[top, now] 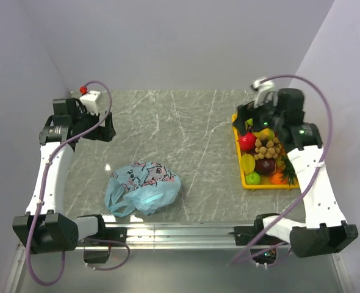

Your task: Place the fake fruits into the plastic bag and tie a complex knot

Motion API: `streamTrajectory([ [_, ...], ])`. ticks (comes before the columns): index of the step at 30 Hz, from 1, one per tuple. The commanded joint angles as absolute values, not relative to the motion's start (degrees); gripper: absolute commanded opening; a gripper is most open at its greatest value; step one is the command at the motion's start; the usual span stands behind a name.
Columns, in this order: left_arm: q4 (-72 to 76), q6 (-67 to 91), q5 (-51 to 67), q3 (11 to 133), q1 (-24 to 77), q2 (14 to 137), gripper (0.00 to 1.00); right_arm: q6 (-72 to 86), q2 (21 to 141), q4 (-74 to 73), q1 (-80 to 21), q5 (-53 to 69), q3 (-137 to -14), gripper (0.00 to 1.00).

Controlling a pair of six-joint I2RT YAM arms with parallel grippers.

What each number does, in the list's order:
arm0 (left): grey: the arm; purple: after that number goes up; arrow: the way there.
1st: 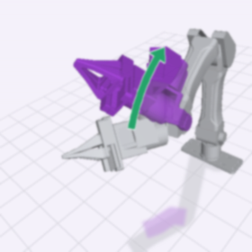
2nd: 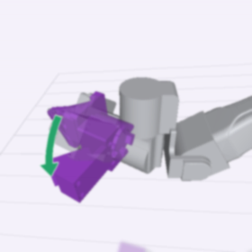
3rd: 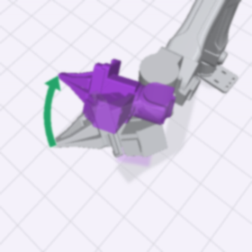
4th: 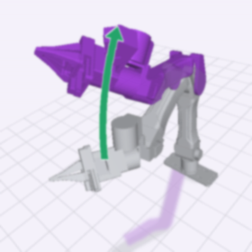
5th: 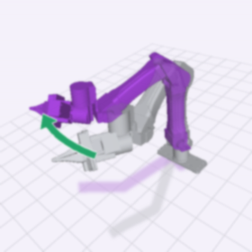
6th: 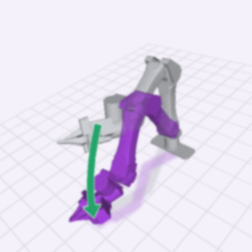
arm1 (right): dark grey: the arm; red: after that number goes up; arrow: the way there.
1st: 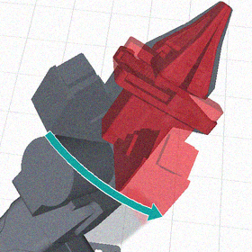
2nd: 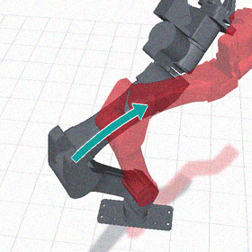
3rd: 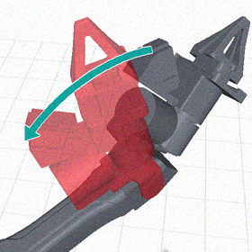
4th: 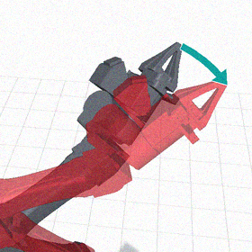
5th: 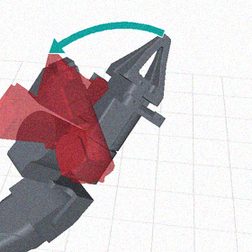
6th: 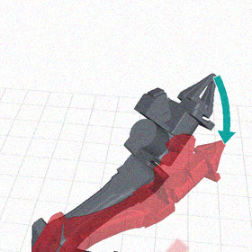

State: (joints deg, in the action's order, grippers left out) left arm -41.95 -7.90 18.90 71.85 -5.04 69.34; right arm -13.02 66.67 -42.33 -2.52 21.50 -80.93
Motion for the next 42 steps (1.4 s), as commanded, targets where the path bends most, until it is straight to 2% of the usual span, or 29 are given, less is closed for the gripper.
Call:
streamTrajectory([
  [1,-45.34,-11.68,21.0,71.19,-4.75,65.57,0.99,-17.13,64.69,-44.12,-11.4,24.26,-78.49,1.0],
  [2,-46.48,-12.91,22.05,71.28,-4.83,65.57,0.99,-17.92,64.6,-44.03,-14.21,22.17,-77.01,1.0],
  [3,-47.54,-12.92,23.02,71.37,-5.1,65.65,0.99,-19.67,64.51,-43.77,-21.11,21.1,-76.47,1.0],
  [7,-52.37,-11.69,33.55,71.81,-12.9,67.93,0.99,-23.81,67.22,-43.42,-38.72,15.48,-76.11,1.0],
  [9,-53.78,-10.64,38.73,72.77,-18.42,71.09,0.99,-26.18,69.42,-42.89,-45.32,11.72,-77.78,1.0],
  [10,-55.01,-10.46,39.98,73.3,-20.02,72.32,0.99,-27.06,72.3,-42.37,-51.79,10.65,-78.48,1.0],
  [13,-58.96,-12.29,45.43,75.58,-25.39,75.84,0.99,-29.35,79.5,-43.06,-60.78,8.87,-85.66,1.0],
  [21,-61.08,-15.9,41.66,72.69,-30.31,73.13,0.99,-30.94,96.74,-45.52,-75.05,5.37,-98.87,1.0],
  [28,-64.42,-20.65,42.89,69.96,-34.1,71.28,0.99,-28.21,103.61,-42.72,-78.66,6.15,-99.23,1.0],
  [33,-65.3,-22.41,42.63,69.52,-35.16,70.93,0.99,-29.09,107.57,-35.35,-78.23,0.97,-93.7,1.0],
  [36,-64.78,-23.38,42.02,69.26,-35.94,70.49,0.99,-27.16,110.29,-34.36,-77.17,-4.54,-95.08,0.83],
  [37,-64.34,-22.77,42.1,69.08,-36.3,70.14,0.99,-27.07,110.82,-34.97,-76.56,-5.35,-96.23,0.71],
  [39,-64.95,-23.9,44.63,69.26,-37.0,70.05,0.99,-26.28,111.27,-35.77,-75.68,-6.24,-99.12,0.6],
  [40,-65.21,-24.86,45.61,69.26,-37.0,70.14,0.99,-26.02,111.18,-36.29,-74.28,-6.07,-100.1,0.43],
  [42,-66.0,-26.27,47.71,69.52,-37.18,70.31,0.99,-24.79,110.4,-38.31,-72.78,-5.37,-102.03,0.19],
])
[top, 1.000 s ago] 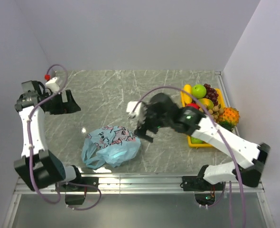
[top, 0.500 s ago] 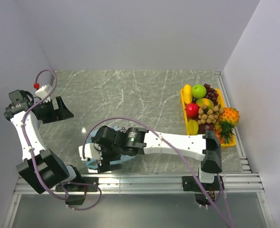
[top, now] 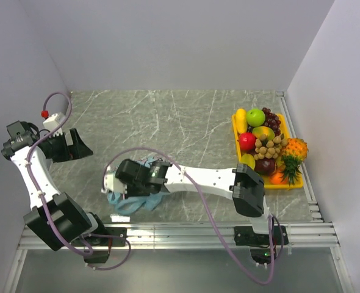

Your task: Place the fake fruits into the plastic bag and tie a complex knot

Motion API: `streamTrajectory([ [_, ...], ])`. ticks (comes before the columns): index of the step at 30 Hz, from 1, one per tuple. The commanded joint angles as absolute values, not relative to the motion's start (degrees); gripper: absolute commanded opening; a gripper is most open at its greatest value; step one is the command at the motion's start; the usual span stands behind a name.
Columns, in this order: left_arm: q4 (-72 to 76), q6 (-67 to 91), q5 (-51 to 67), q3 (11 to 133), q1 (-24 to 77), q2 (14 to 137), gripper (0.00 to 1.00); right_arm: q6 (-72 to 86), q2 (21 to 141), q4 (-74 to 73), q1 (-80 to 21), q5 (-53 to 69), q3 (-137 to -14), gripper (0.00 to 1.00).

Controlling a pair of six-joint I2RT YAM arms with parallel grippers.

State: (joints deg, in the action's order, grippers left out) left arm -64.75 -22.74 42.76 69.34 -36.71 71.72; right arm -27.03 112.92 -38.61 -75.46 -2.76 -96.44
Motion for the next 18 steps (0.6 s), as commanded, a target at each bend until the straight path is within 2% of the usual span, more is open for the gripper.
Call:
streamTrajectory([
  [1,-66.01,-27.67,49.29,69.61,-37.18,70.31,0.99,-24.18,109.96,-39.1,-72.08,-4.06,-104.13,0.0],
  [4,-66.27,-33.03,52.8,68.82,-37.09,69.53,0.98,-21.1,106.1,-40.69,-68.65,-0.72,-106.35,0.0],
  [6,-68.54,-36.89,54.4,67.59,-37.09,69.0,0.95,-19.43,101.09,-37.55,-65.84,2.71,-103.21,0.0],
  [10,-77.92,-59.42,59.67,64.61,-37.09,65.32,0.98,-21.26,93.62,-33.05,-62.06,7.81,-95.9,0.0],
  [12,-78.57,-65.88,62.13,61.8,-37.09,62.77,0.99,-21.1,91.15,-32.0,-59.69,9.75,-94.05,0.0],
  [18,-78.57,-75.13,69.51,56.96,-32.53,51.25,1.0,-13.64,91.23,-35.77,-52.57,21.85,-100.18,0.0],
])
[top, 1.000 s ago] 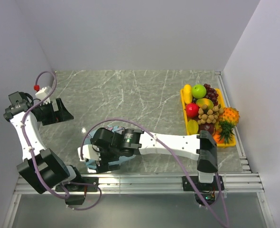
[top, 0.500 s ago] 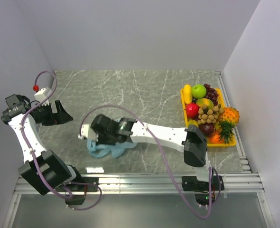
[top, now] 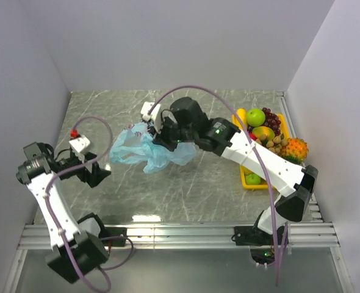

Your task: Place the fake fruits into the plastic bag and tie a complex knot

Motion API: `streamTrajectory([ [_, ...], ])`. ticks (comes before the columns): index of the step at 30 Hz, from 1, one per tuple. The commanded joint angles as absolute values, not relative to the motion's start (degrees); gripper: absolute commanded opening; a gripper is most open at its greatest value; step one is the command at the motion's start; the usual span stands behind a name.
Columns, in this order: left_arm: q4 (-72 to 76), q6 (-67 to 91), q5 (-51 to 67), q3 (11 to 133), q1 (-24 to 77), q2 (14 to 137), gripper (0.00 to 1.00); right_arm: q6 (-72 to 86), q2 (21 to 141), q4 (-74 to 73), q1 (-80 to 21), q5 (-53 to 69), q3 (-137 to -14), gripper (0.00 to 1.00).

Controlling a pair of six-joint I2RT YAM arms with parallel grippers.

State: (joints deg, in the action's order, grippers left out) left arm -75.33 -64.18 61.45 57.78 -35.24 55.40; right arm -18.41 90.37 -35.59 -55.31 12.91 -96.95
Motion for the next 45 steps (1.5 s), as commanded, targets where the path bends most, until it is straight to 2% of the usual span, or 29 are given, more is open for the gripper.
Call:
streamTrajectory([
  [1,-78.31,-75.15,70.22,56.87,-31.3,50.37,0.99,-11.62,91.4,-36.12,-50.73,23.36,-100.8,0.0],
  [4,-77.26,-74.19,71.98,56.69,-27.26,50.27,0.99,-9.33,92.11,-37.53,-48.53,28.89,-102.39,0.0],
  [9,-67.53,-65.34,70.4,56.51,-20.75,50.1,0.99,-8.88,92.28,-38.76,-48.08,32.78,-101.95,0.0],
  [12,-57.44,-55.24,67.25,55.46,-15.4,49.83,0.99,-7.56,92.9,-39.11,-48.08,35.06,-101.78,0.0],
  [17,-48.87,-50.27,59.09,52.91,-5.74,50.8,0.99,-5.98,93.16,-38.15,-47.73,36.03,-101.07,0.0],
  [20,-51.93,-53.95,56.87,53.0,-2.13,52.47,0.83,-5.01,93.69,-37.53,-47.29,35.86,-101.51,0.0],
  [21,-52.73,-54.49,56.34,53.09,-1.5,53.25,0.71,-4.66,93.87,-37.53,-46.85,35.69,-101.69,0.0],
  [22,-54.74,-55.01,55.99,53.35,-0.71,53.61,0.64,-4.48,94.13,-37.44,-46.32,35.42,-101.86,0.0],
  [23,-55.8,-56.59,55.03,53.52,-0.62,53.87,0.5,-4.22,94.22,-37.27,-45.88,34.81,-101.78,0.0],
  [25,-60.0,-58.44,53.71,54.14,-0.62,54.32,0.27,-3.08,94.74,-36.92,-42.81,34.28,-101.78,0.0],
  [26,-61.6,-58.88,52.74,54.23,-0.62,54.4,0.08,-2.55,94.83,-36.74,-41.24,34.28,-101.78,0.0],
  [27,-63.35,-59.58,51.17,54.23,-0.62,54.14,0.01,-1.33,95.01,-36.48,-39.83,34.54,-101.86,0.0],
  [29,-69.83,-65.7,49.93,52.83,-0.88,53.09,0.01,-0.18,95.45,-36.21,-35.08,34.89,-102.39,0.0],
  [35,-74.97,-71.89,44.48,45.45,-0.97,44.65,0.0,4.57,96.06,-35.25,-25.86,36.91,-101.43,0.0],
  [41,-73.75,-70.24,45.26,46.49,-0.97,47.02,0.0,2.82,95.72,-34.11,-23.9,42.68,-98.54,0.0],
  [43,-69.9,-66.47,46.31,49.03,-0.97,48.6,0.14,0.71,94.06,-33.31,-25.22,44.38,-97.04,0.0],
  [45,-66.55,-57.42,48.77,52.71,-0.88,50.61,0.15,-3.58,92.56,-32.78,-27.67,44.74,-94.67,0.0],
])
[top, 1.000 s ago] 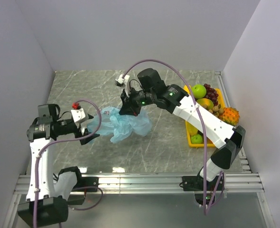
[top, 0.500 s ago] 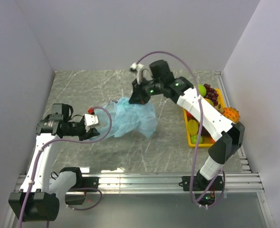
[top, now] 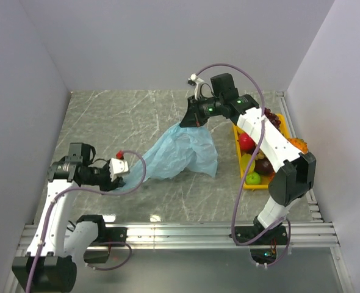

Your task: Place the fake fruits into the plastic bag and tie a complex knot

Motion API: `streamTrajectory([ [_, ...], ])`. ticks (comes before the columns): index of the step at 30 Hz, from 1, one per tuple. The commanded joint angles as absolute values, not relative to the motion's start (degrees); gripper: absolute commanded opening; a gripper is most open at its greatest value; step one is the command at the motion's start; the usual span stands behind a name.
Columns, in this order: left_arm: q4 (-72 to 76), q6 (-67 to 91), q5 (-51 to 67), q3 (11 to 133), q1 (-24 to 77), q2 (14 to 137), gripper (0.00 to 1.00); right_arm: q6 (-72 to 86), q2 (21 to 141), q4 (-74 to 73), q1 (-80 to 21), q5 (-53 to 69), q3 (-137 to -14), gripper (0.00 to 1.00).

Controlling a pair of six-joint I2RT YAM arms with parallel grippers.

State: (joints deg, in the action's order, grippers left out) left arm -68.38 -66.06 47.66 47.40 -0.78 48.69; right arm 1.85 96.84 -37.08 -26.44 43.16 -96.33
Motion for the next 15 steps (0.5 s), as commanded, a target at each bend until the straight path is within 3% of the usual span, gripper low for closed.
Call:
streamTrajectory([
  [1,-64.45,-54.87,49.74,54.04,-0.88,51.41,0.13,-4.39,91.68,-33.04,-28.38,44.74,-94.14,0.0],
  [5,-59.26,-39.42,54.66,60.11,-1.67,56.77,0.01,-5.02,94.91,-39.01,-29.45,46.93,-96.14,0.0],
  [11,-49.42,-19.02,64.77,64.6,-9.22,63.98,0.0,-0.8,101.77,-38.94,-27.16,54.57,-96.77,0.0],
  [15,-27.84,2.67,62.86,61.71,-12.83,66.18,0.0,6.58,106.16,-34.29,-25.49,58.09,-96.94,0.0],
])
